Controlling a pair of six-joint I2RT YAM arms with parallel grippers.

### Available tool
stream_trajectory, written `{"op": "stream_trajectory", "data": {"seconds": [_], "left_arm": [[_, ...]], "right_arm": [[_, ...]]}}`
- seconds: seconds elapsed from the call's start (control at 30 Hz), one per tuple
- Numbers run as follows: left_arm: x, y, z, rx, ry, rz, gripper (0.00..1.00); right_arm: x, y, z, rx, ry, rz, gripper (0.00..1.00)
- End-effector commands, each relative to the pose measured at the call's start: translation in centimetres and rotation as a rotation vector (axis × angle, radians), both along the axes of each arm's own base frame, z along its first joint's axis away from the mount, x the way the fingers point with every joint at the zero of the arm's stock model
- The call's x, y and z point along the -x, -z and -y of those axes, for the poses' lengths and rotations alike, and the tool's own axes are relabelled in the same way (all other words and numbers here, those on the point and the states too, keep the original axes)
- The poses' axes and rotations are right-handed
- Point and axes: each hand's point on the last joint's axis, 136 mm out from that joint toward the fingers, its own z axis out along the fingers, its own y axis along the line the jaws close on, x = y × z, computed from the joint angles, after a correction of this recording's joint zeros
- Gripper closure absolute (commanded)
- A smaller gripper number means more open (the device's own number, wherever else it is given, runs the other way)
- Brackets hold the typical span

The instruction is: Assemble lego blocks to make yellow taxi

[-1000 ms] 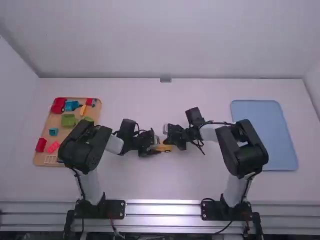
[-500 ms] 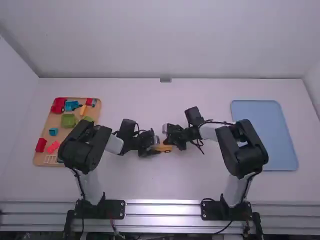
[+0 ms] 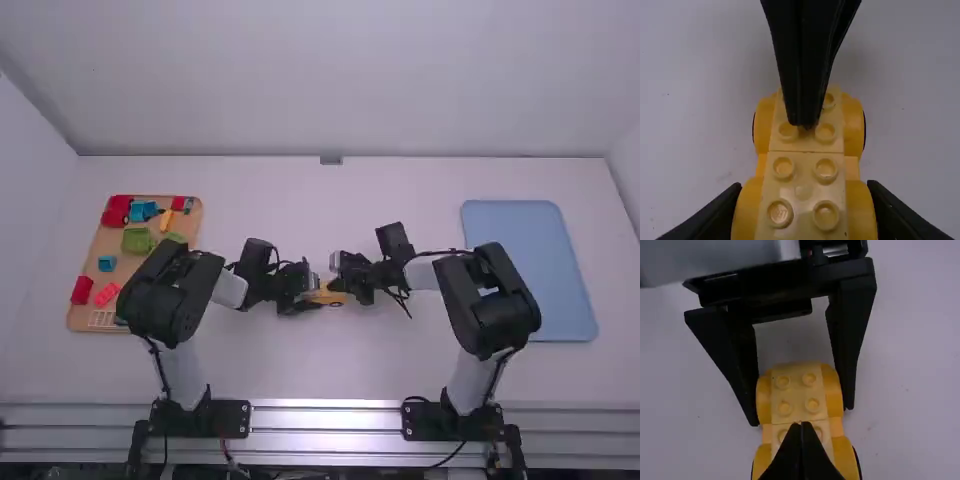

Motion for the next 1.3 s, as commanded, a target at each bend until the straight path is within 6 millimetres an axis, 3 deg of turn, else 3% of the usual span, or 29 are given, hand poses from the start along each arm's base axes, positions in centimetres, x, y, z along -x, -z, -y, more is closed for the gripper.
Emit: {"op": "stream_trajectory", "data": {"seconds": [0.0,0.07,0.13,0.33,0.37,0.4,0.43,0.5,0.53,0.6,0.67,0.7,0.73,0.77,0.8,0.87,1.07,1.27], "left_arm": [[0.1,0.3,0.1,-0.006,0.002,-0.007,0.51],[0.1,0.3,0.1,-0.006,0.003,-0.002,0.51],[-0.1,0.1,0.1,-0.005,0.003,0.002,0.52],[-1.4,-0.6,0.4,-0.006,0.002,0.007,0.51],[-1.7,-0.8,0.5,-0.006,0.001,0.006,0.51],[-2.0,-1.0,0.6,-0.01,0.009,0.013,0.51],[-2.0,-1.0,0.6,-0.012,0.016,0.016,0.51],[-2.3,-1.1,0.7,-0.039,0.062,0.043,0.52],[-2.3,-1.1,0.7,-0.042,0.064,0.043,0.53],[-2.5,-1.3,0.7,-0.048,0.071,0.036,0.53],[-2.7,-1.5,0.8,-0.051,0.071,0.026,0.49],[-2.7,-1.5,0.8,-0.051,0.071,0.026,0.48],[-2.7,-1.5,0.8,-0.051,0.071,0.026,0.4],[-2.7,-1.5,0.8,-0.05,0.07,0.029,0.28],[-2.8,-1.5,0.8,-0.049,0.07,0.031,0.09],[-2.8,-1.5,0.8,-0.05,0.07,0.031,0.01],[-3.9,-3.0,0.2,-0.027,0.009,0.009,0.01],[-4.5,-7.0,-1.8,-0.016,-0.054,0.04,0.01]], "right_arm": [[0.7,2.8,0.8,0.105,0.02,-0.041,1.0],[-0.4,0.7,0.0,0.04,0.008,-0.001,1.0],[-1.9,-2.7,-0.3,-0.039,0.013,0.052,1.0],[-4.9,-9.1,0.8,-0.132,0.094,0.125,1.0],[-5.1,-9.8,1.1,-0.134,0.115,0.129,0.94],[-5.5,-10.6,1.6,-0.133,0.148,0.127,0.81],[-5.5,-10.7,1.7,-0.132,0.152,0.126,0.76],[-5.5,-11.8,2.4,-0.126,0.178,0.134,0.46],[-5.5,-11.9,2.5,-0.126,0.18,0.134,0.43],[-5.5,-12.1,2.6,-0.117,0.192,0.131,0.16],[-5.3,-12.2,2.7,-0.114,0.19,0.128,0.02],[-5.3,-12.2,2.7,-0.115,0.189,0.128,0.0],[-5.3,-12.2,2.7,-0.114,0.19,0.129,0.01],[-5.3,-12.2,2.7,-0.114,0.19,0.129,0.01],[-5.3,-12.2,2.6,-0.115,0.191,0.129,0.01],[-5.3,-12.3,2.5,-0.119,0.191,0.128,0.01],[-5.6,-13.1,1.9,-0.151,0.188,0.143,0.01],[-5.0,-15.8,0.9,-0.258,0.086,0.181,0.01]]}}
